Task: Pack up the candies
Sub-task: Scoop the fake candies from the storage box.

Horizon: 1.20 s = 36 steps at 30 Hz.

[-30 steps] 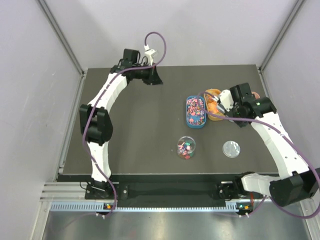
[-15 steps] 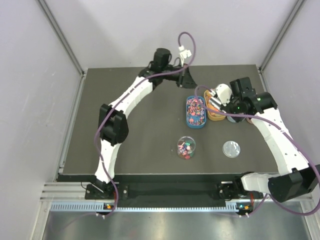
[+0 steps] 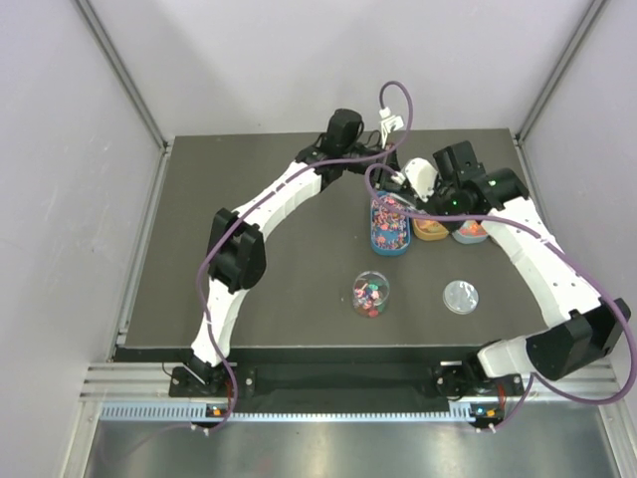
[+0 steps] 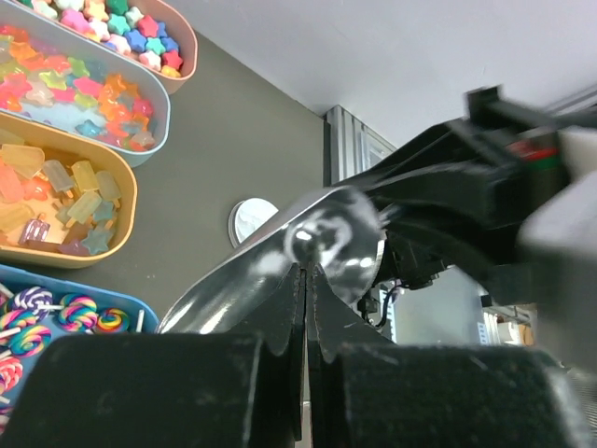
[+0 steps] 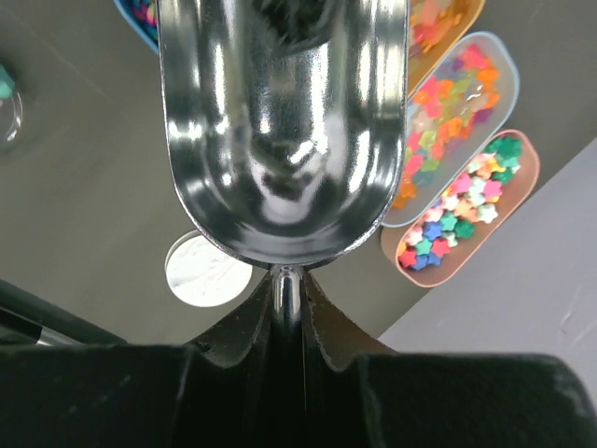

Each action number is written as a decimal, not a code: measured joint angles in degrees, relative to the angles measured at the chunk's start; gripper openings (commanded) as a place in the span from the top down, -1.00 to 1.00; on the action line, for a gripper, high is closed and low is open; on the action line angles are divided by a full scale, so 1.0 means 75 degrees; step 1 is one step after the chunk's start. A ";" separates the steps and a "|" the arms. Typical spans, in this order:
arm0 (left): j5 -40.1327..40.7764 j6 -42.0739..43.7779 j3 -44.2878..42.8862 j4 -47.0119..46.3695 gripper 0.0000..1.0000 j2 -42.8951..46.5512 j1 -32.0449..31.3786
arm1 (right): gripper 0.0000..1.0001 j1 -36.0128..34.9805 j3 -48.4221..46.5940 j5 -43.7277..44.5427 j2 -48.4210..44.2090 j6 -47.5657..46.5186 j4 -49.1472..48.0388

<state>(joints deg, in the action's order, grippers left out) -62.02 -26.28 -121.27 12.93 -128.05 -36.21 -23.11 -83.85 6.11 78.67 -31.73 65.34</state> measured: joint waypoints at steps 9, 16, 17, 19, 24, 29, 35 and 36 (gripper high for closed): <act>0.0105 0.0560 -0.0017 0.0221 1.00 -0.0393 -0.0291 | 1.00 -0.0032 -0.0321 -0.0090 -0.0425 0.0105 0.0157; 0.0169 0.0758 -0.0160 0.0344 1.00 -0.0574 -0.0446 | 1.00 0.0128 -0.0318 -0.0204 -0.0676 0.0248 0.0434; 0.0219 0.0796 -0.0239 0.0388 0.96 -0.0597 -0.0446 | 1.00 0.0204 -0.0309 -0.0210 -0.0720 0.0265 0.0434; 0.0475 0.1008 -0.0443 0.0589 0.95 -0.0615 -0.0440 | 1.00 0.0373 -0.0154 -0.0163 -0.0871 0.0291 0.0286; 0.1448 0.1816 -0.0796 0.1128 1.00 -0.0525 -0.0297 | 1.00 0.0822 0.0781 0.0216 -0.1381 0.0294 -0.0230; 0.2410 0.2483 0.0009 0.1460 1.00 0.0003 0.0096 | 1.00 0.1303 0.1326 0.0609 -0.1306 0.0262 -0.0507; 0.3168 0.2958 0.1134 0.2098 1.00 0.0213 0.0507 | 1.00 0.2675 0.1256 0.0845 -0.0548 0.0265 -0.1023; 0.3232 0.2987 0.1271 0.2209 1.00 0.0210 0.0536 | 1.00 0.2908 0.1154 0.0857 -0.0315 0.0265 -0.1058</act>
<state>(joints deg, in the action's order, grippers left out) -37.78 -3.88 -111.74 29.50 -126.48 -32.18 -1.30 -75.20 12.53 76.31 -29.74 57.41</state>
